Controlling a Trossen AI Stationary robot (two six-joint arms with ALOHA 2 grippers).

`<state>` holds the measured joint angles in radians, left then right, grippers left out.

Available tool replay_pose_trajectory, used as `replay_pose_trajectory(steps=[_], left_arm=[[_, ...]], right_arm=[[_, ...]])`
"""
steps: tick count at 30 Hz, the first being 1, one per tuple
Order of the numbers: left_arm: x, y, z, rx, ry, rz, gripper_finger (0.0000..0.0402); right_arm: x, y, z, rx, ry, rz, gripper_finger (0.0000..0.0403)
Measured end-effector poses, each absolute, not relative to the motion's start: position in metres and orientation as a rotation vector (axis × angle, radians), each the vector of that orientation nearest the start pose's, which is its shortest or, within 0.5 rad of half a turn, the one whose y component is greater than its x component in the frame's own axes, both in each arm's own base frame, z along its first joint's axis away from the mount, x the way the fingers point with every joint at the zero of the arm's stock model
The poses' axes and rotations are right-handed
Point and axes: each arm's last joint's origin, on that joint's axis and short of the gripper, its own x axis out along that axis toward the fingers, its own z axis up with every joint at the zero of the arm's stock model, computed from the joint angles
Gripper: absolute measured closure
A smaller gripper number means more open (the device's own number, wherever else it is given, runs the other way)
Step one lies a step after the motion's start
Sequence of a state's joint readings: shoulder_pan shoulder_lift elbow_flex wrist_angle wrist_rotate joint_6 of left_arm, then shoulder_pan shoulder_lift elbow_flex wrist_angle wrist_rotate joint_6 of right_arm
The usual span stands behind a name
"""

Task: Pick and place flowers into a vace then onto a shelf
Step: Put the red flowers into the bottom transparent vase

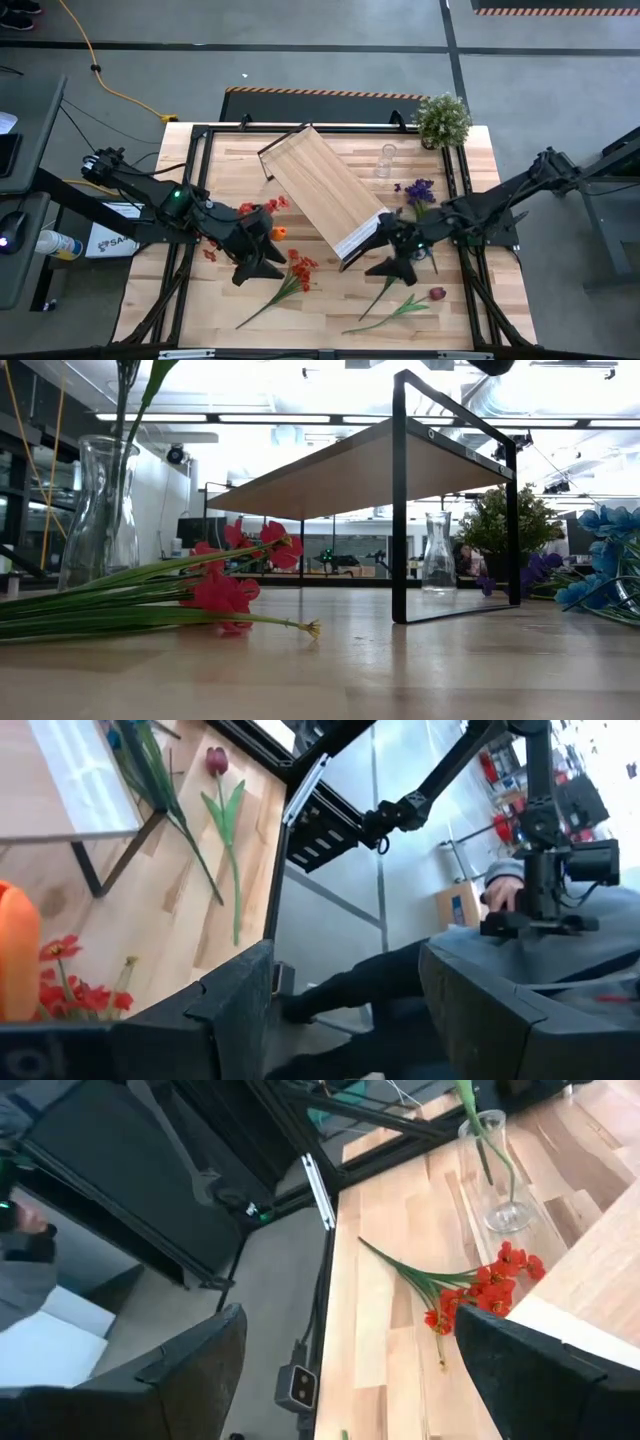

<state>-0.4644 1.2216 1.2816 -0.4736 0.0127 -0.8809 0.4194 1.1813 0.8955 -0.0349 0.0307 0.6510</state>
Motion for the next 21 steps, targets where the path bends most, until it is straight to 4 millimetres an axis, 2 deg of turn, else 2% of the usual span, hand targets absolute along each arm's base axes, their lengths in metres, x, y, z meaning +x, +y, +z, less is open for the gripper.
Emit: replay_pose_trajectory(steps=[10,16,21], left_arm=[[0.23,-0.116,0.387,-0.635,0.579,-0.31,0.0119],[0.23,-0.114,0.378,-0.609,0.63,-0.207,0.0119],[0.23,-0.113,0.378,-0.596,0.615,-0.183,0.0119]], right_arm=[[0.268,0.118,0.31,0.564,0.437,0.246,0.0059],[0.269,0.127,0.32,0.564,0.418,0.279,0.0059],[0.266,0.134,0.324,0.561,0.417,0.305,0.0059]])
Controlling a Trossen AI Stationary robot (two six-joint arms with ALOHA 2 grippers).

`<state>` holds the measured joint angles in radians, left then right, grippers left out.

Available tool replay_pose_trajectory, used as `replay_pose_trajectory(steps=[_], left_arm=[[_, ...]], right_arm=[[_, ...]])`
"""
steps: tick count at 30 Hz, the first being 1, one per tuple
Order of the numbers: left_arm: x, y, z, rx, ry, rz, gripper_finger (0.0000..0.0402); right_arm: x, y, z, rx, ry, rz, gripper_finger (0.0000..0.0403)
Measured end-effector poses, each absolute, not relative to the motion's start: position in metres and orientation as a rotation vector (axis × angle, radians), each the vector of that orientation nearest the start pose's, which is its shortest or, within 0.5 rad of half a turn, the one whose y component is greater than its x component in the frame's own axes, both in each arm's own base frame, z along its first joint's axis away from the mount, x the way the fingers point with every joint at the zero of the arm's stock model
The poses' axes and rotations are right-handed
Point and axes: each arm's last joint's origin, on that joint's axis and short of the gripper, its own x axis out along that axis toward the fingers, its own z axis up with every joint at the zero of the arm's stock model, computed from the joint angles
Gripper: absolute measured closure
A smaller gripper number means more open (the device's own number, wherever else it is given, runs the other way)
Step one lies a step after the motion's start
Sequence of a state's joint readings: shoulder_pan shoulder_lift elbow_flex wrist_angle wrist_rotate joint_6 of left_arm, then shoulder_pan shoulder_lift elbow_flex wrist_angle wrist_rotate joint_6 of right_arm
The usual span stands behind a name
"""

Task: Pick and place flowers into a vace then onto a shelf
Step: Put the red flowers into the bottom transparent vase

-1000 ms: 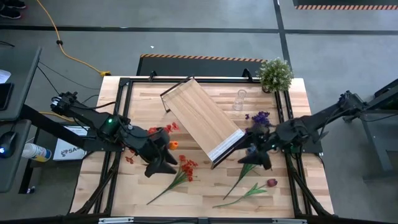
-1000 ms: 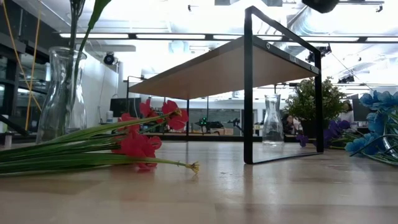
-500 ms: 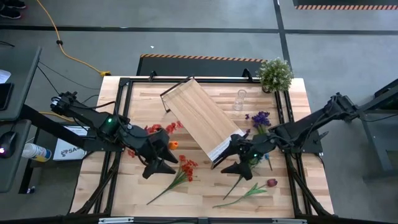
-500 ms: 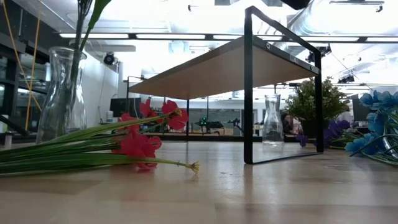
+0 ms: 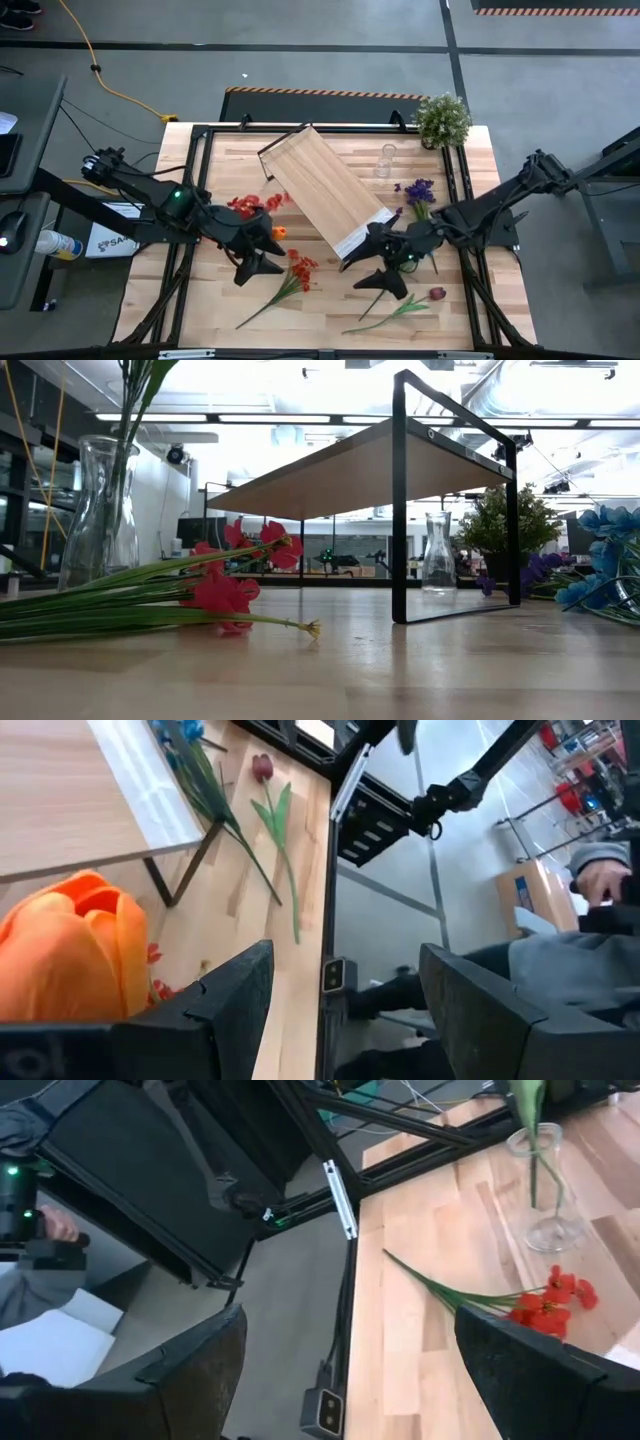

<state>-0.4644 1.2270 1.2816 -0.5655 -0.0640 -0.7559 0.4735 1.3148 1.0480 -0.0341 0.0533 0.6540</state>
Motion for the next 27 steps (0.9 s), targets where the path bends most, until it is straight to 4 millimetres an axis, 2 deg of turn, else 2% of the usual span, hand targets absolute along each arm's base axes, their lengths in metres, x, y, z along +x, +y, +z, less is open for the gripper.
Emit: replay_pose_trajectory(steps=[11,27], left_arm=[[0.2346,-0.114,0.3863,-0.602,0.508,-0.186,0.0119],[0.234,-0.1143,0.3853,-0.605,0.526,-0.197,0.0119]], right_arm=[[0.2643,0.1369,0.324,0.559,0.418,0.315,0.0059],[0.2647,0.1378,0.3265,0.563,0.397,0.34,0.0059]])
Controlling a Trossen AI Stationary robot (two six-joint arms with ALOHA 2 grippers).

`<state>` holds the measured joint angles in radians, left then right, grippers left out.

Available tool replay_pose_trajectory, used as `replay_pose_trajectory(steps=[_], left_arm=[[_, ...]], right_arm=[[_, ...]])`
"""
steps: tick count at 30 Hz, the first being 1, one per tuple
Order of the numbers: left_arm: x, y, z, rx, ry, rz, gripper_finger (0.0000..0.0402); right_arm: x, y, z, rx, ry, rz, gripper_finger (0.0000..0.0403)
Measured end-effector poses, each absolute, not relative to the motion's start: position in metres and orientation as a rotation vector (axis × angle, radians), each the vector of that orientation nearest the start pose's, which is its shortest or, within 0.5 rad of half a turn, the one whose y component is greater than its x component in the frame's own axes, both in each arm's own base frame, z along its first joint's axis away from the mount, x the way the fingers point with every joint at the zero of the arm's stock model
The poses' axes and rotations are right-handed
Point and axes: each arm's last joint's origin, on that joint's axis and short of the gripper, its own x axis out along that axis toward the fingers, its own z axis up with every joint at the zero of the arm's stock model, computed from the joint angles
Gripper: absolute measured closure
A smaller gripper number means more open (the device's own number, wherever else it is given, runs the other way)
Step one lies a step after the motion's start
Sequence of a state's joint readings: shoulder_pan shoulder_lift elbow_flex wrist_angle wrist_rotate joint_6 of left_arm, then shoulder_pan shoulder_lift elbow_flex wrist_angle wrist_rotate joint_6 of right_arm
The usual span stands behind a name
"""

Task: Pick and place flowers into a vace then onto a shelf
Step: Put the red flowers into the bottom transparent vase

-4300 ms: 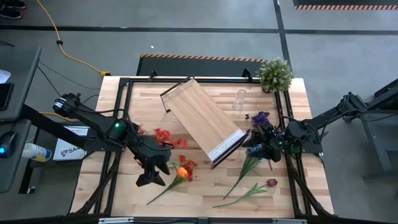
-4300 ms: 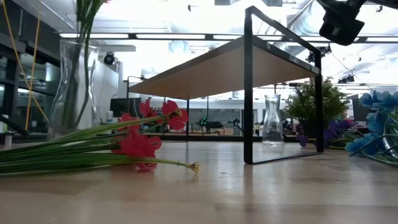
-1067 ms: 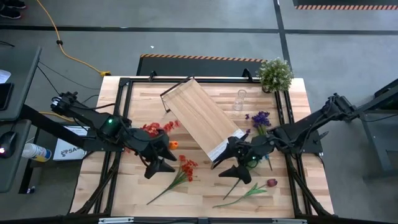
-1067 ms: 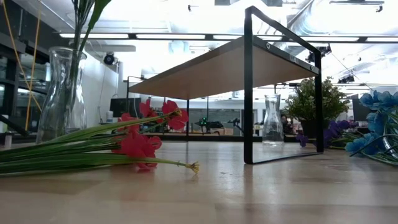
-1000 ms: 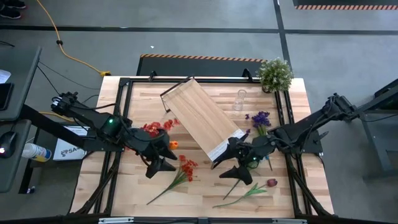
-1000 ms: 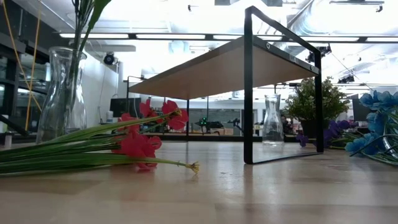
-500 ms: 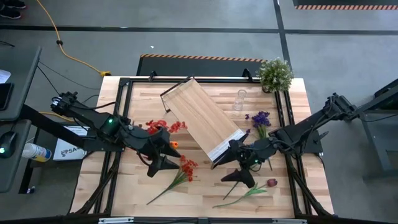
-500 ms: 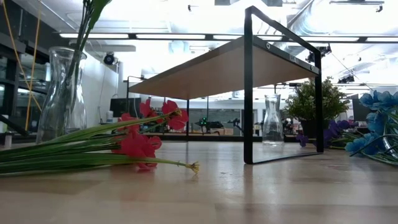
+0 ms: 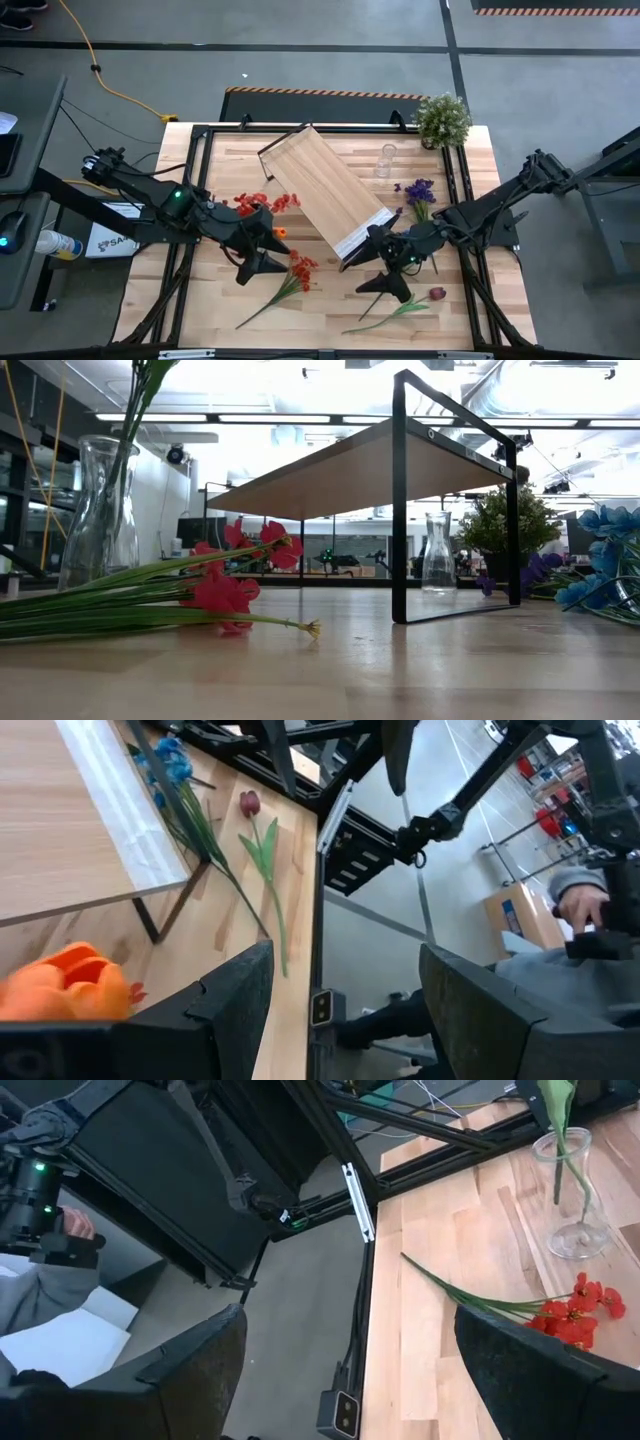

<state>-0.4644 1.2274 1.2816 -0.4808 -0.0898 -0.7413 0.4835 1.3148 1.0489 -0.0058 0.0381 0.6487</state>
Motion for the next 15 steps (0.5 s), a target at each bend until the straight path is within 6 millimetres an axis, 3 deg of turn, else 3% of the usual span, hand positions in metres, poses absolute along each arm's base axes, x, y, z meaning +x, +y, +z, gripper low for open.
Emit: replay_pose_trajectory(steps=[15], left_arm=[[0.2344,-0.1147,0.3865,-0.609,0.515,-0.205,0.0119]], right_arm=[[0.2652,0.1385,0.3296,0.543,0.368,0.378,0.0059]])
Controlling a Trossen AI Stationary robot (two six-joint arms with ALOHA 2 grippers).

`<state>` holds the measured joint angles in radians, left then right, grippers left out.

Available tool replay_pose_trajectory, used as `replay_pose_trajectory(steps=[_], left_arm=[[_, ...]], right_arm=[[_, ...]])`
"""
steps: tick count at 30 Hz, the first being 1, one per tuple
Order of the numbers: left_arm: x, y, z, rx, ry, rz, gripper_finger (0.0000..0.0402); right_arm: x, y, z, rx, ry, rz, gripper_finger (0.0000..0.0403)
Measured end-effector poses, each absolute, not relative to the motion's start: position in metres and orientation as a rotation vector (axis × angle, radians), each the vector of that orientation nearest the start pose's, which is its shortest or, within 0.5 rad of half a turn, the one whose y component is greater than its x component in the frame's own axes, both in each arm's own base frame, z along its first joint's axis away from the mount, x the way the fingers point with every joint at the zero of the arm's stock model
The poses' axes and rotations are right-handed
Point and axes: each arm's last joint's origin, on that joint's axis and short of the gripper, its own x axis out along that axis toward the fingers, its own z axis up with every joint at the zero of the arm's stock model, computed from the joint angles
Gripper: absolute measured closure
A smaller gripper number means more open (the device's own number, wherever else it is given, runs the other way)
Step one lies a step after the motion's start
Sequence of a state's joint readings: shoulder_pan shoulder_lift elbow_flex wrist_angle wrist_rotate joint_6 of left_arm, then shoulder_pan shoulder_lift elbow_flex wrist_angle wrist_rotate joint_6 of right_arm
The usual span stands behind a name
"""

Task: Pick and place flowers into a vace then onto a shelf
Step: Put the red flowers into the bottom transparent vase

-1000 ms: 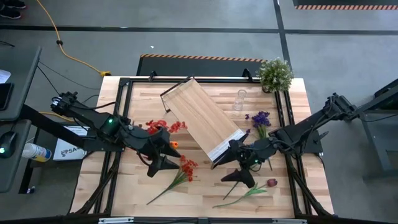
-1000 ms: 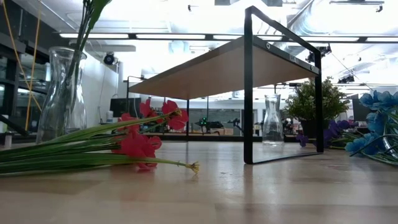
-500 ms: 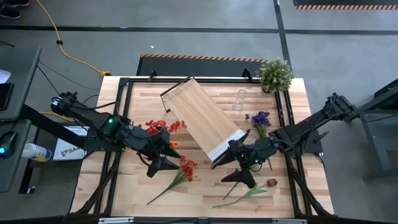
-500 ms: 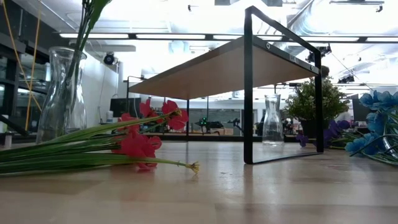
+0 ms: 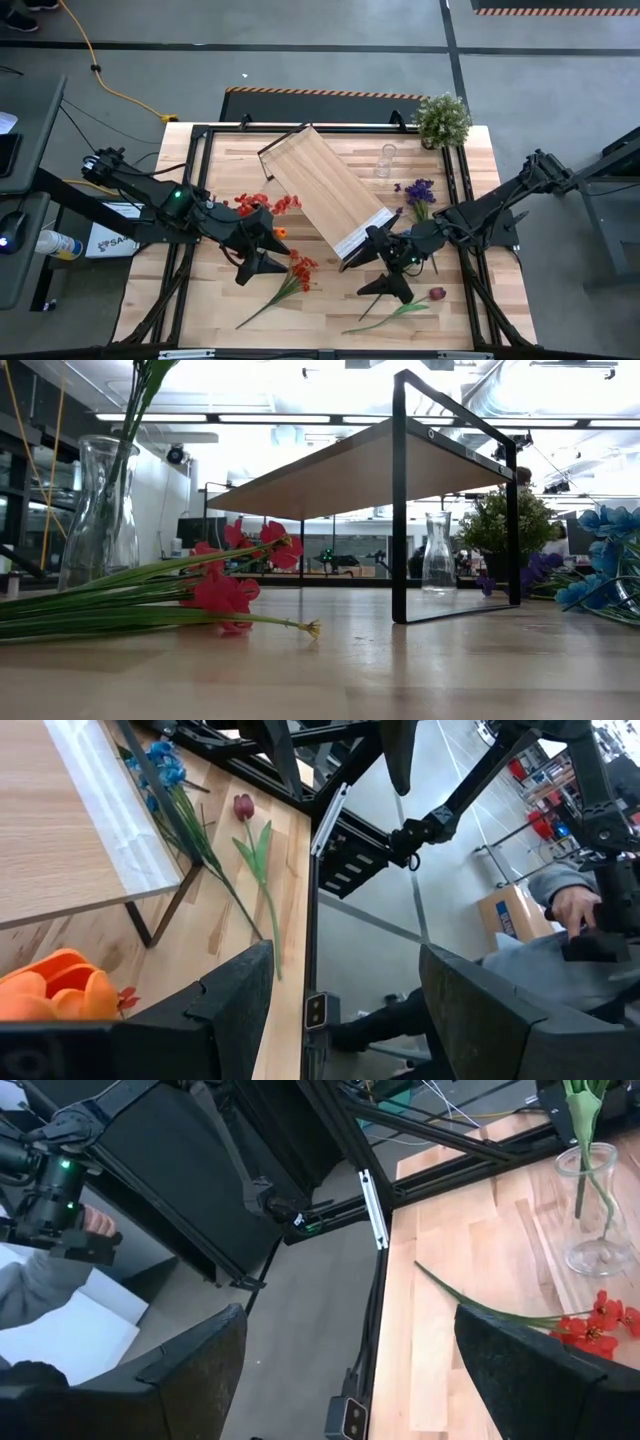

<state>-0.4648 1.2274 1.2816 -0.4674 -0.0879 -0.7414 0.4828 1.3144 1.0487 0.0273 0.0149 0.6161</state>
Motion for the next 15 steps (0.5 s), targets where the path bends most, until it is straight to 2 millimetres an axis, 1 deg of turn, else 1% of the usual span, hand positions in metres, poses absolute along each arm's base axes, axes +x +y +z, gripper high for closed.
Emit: replay_pose_trajectory(steps=[12,15], left_arm=[[0.2343,-0.1145,0.386,-0.604,0.518,-0.198,0.0119],[0.2343,-0.1144,0.3859,-0.627,0.521,-0.192,0.0119]], right_arm=[[0.2651,0.1385,0.3295,0.503,0.36,0.386,0.0059],[0.2651,0.1387,0.3295,0.503,0.362,0.391,0.0059]])
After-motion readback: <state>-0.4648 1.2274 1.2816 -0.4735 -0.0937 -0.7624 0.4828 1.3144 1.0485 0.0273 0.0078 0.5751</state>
